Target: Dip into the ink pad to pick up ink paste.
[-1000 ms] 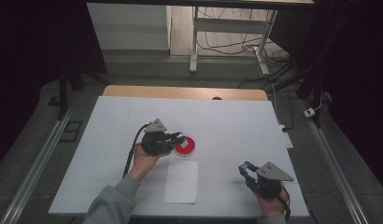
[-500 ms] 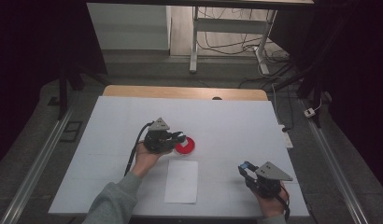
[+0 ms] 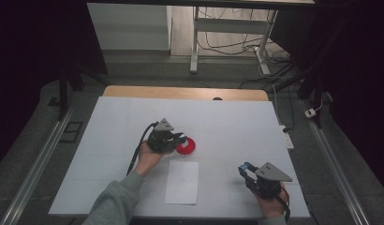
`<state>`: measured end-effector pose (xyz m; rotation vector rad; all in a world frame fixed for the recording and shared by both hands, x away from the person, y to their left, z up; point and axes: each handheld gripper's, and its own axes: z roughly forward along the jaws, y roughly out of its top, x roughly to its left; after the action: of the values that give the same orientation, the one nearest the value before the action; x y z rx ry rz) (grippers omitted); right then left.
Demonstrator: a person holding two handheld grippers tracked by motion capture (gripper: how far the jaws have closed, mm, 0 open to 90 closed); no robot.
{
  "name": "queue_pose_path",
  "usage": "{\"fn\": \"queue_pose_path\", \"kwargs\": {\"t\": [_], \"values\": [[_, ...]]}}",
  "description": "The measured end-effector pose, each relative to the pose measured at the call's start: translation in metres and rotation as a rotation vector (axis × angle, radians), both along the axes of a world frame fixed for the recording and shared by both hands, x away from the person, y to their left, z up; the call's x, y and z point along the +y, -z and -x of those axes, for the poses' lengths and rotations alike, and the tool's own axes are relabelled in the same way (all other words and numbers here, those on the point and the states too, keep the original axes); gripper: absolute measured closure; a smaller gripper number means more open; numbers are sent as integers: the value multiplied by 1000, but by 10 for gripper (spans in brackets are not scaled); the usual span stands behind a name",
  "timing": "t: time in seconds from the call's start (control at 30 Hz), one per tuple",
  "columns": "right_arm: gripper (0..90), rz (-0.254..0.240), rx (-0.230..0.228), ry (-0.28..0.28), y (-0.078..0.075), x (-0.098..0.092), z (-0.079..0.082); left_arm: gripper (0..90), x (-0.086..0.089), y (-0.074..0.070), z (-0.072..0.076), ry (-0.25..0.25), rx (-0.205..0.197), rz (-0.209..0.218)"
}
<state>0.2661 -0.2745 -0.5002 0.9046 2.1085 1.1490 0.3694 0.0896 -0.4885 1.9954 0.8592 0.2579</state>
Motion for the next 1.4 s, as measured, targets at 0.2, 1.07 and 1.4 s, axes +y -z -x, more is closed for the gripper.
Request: {"fn": "queue_pose_path", "kwargs": {"t": [0.2, 1.07, 1.4], "values": [[659, 4, 1, 0, 0, 0, -1, 759, -1, 4, -3, 5, 11, -15], [659, 6, 3, -1, 0, 0, 0, 758, -4, 18, -11, 8, 51, -46], [659, 3, -1, -4, 0, 0, 0, 759, -5, 19, -11, 9, 53, -55]]}}
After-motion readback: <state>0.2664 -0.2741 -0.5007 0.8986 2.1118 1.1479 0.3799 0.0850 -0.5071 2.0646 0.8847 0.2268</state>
